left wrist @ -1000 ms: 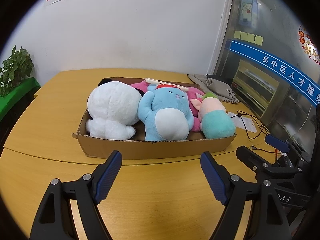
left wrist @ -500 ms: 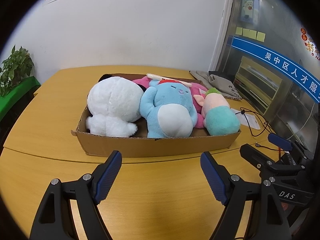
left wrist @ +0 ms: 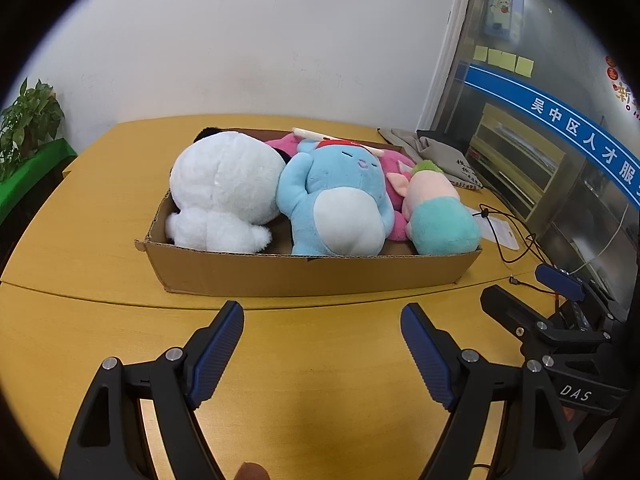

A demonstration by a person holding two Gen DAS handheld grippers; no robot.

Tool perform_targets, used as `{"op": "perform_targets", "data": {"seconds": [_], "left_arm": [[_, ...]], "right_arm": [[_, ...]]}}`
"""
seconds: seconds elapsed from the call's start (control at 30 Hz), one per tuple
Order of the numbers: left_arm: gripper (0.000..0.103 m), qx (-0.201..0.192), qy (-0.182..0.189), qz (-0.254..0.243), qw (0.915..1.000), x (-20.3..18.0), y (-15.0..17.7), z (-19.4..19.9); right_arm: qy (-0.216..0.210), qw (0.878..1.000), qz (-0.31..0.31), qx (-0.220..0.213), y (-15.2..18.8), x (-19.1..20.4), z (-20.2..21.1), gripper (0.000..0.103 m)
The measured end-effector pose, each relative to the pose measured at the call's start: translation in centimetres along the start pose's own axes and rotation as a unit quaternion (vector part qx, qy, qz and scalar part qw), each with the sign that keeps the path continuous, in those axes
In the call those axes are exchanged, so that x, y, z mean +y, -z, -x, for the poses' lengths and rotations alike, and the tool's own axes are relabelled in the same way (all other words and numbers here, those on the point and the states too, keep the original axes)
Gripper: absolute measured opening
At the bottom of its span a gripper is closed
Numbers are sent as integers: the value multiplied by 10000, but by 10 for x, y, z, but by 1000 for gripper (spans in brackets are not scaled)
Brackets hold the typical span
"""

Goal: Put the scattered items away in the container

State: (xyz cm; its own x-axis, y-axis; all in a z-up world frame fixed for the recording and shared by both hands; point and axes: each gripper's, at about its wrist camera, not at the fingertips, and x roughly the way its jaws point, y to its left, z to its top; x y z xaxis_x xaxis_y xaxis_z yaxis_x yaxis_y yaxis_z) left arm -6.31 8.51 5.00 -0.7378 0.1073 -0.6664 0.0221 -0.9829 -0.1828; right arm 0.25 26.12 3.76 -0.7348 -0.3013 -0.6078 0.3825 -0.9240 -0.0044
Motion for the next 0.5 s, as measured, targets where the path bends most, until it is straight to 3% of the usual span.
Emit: {"op": "perform_targets", "data": {"seconds": [0.27, 0.4, 0.5], "left_arm": [[81, 111, 129, -43, 9998, -9, 4, -1], [81, -37, -291, -260, 9992, -20, 8, 5], [81, -14, -345, -329, 9989, -22, 8, 4]], "right_arm": [[2, 10000, -27, 4, 3, -2, 1, 103], [-10, 10000, -33, 40, 5, -3, 0, 103], [-4, 10000, -48, 63, 6, -3, -1, 103]]}}
